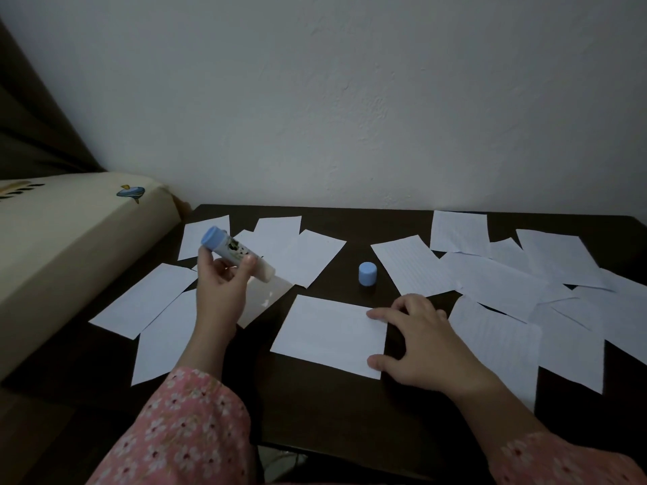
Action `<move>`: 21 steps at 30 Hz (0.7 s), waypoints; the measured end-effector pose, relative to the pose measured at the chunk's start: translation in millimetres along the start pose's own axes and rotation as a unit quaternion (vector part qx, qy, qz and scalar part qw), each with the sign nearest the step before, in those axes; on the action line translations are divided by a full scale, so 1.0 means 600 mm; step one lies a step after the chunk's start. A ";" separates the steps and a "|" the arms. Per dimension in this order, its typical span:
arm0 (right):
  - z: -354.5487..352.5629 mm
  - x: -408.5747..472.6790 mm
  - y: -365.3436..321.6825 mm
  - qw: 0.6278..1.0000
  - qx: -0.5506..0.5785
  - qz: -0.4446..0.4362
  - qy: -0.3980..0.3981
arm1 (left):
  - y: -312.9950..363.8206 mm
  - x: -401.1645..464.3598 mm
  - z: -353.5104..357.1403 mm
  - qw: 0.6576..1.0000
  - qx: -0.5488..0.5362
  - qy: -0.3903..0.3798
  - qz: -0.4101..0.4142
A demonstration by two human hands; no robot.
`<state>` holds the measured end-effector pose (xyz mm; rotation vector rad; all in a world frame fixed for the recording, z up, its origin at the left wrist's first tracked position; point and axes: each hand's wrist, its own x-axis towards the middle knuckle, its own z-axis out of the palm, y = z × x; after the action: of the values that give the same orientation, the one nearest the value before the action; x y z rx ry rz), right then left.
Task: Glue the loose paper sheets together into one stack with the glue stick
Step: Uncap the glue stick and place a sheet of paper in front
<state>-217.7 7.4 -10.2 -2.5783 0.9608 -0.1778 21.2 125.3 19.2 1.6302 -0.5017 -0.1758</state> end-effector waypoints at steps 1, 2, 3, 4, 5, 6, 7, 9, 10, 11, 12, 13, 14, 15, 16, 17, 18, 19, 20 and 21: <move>0.001 0.000 -0.001 1.000 -0.004 0.001 0.011 | -0.002 -0.002 0.000 1.000 0.003 -0.004 -0.003; 0.003 0.001 -0.002 0.999 0.000 -0.002 0.032 | -0.003 -0.004 0.002 1.000 0.006 -0.010 -0.006; 0.006 0.003 -0.004 0.998 0.006 -0.007 0.056 | -0.004 -0.006 0.005 1.000 0.009 -0.015 -0.008; 0.009 0.005 -0.007 0.997 0.006 -0.011 0.075 | -0.004 -0.009 0.008 1.000 0.010 -0.023 -0.008; 0.012 0.008 -0.008 0.997 0.000 -0.013 0.081 | -0.003 -0.012 0.012 0.999 0.009 -0.032 -0.007; 0.015 0.010 -0.009 0.997 -0.009 -0.013 0.076 | -0.002 -0.016 0.017 0.999 0.007 -0.044 -0.006; 0.016 0.011 -0.010 0.998 -0.014 -0.008 0.066 | -0.001 -0.021 0.022 0.998 0.005 -0.057 -0.006; 0.013 0.012 -0.012 0.999 -0.015 0.004 0.051 | 0.002 -0.030 0.031 0.997 -0.001 -0.080 -0.007; 0.012 0.012 -0.012 0.999 -0.016 0.007 0.051 | 0.005 -0.035 0.036 0.996 -0.003 -0.089 -0.009; 0.012 0.012 -0.014 0.998 -0.021 0.006 0.053 | 0.007 -0.038 0.040 0.995 -0.005 -0.095 -0.010; 0.013 0.012 -0.015 0.998 -0.025 0.002 0.059 | 0.009 -0.040 0.043 0.995 -0.007 -0.100 -0.010; 0.014 0.012 -0.017 0.997 -0.021 -0.006 0.070 | 0.010 -0.042 0.046 0.995 -0.010 -0.103 -0.010; 0.015 0.013 -0.020 0.996 -0.007 -0.016 0.085 | 0.012 -0.044 0.048 0.994 -0.015 -0.106 -0.012; 0.015 0.013 -0.021 0.995 0.010 -0.025 0.096 | 0.013 -0.047 0.050 0.994 -0.020 -0.110 -0.013; 0.016 0.015 -0.020 0.994 0.024 -0.034 0.099 | 0.015 -0.049 0.052 0.993 -0.022 -0.113 -0.014; 0.015 0.017 -0.018 0.995 0.029 -0.042 0.088 | 0.016 -0.051 0.053 0.993 -0.021 -0.117 -0.017; 0.014 0.018 -0.015 0.996 0.025 -0.044 0.067 | 0.018 -0.054 0.054 0.992 -0.016 -0.121 -0.018; 0.012 0.019 -0.012 0.998 0.019 -0.038 0.041 | 0.019 -0.056 0.055 0.992 -0.011 -0.127 -0.020; 0.010 0.019 -0.009 0.999 0.016 -0.029 0.018 | 0.020 -0.059 0.056 0.990 -0.005 -0.137 -0.019; 0.009 0.019 -0.007 1.000 0.016 -0.020 0.003 | 0.020 -0.062 0.057 0.989 0.001 -0.147 -0.017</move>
<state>-205.2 4.7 -13.4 -2.5698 0.9017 -0.2110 -28.1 109.4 19.8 1.6228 -0.6990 -0.4459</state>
